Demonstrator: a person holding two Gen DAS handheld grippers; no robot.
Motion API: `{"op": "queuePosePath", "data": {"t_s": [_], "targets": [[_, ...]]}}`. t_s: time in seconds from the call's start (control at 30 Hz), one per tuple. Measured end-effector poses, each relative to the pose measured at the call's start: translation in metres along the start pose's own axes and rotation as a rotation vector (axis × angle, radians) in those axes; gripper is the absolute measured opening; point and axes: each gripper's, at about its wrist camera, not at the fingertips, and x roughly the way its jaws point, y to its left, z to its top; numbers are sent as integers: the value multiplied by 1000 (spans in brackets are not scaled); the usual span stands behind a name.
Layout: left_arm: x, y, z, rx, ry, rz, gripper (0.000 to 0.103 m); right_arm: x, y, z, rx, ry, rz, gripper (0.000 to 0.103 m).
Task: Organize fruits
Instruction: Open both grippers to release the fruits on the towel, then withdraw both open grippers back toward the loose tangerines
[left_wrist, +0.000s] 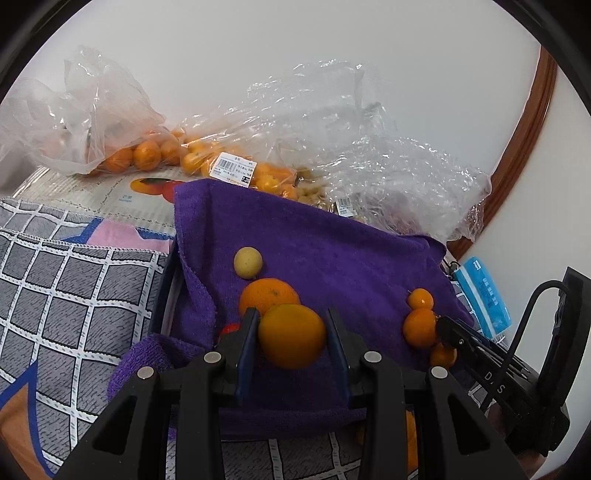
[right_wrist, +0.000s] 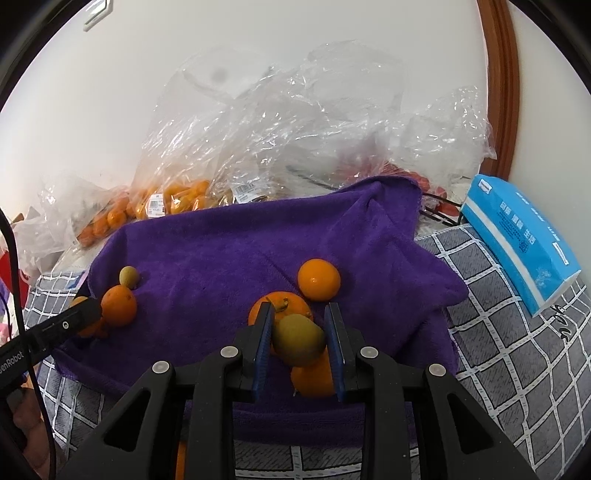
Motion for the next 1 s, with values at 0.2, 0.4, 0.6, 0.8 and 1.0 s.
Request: {"op": "queuePosePath", "data": {"t_s": [0.2, 0.4, 0.6, 0.8, 1.0], "targets": [[2, 0, -1, 2, 12, -3, 34, -1, 4, -1, -21, -6, -12, 28], [3, -2, -1, 9, 15, -5, 34, 0, 5, -1, -31, -6, -14, 39], [2, -1, -2, 6, 8, -6, 34, -3, 6, -1, -37, -24, -19, 48], [-6, -1, 0, 11, -32, -13, 48, -7, 5, -1, -32, -41, -26, 49], [-11, -1, 1, -2, -56, 5, 48, -12, 4, -1, -24, -54, -12, 49]]}}
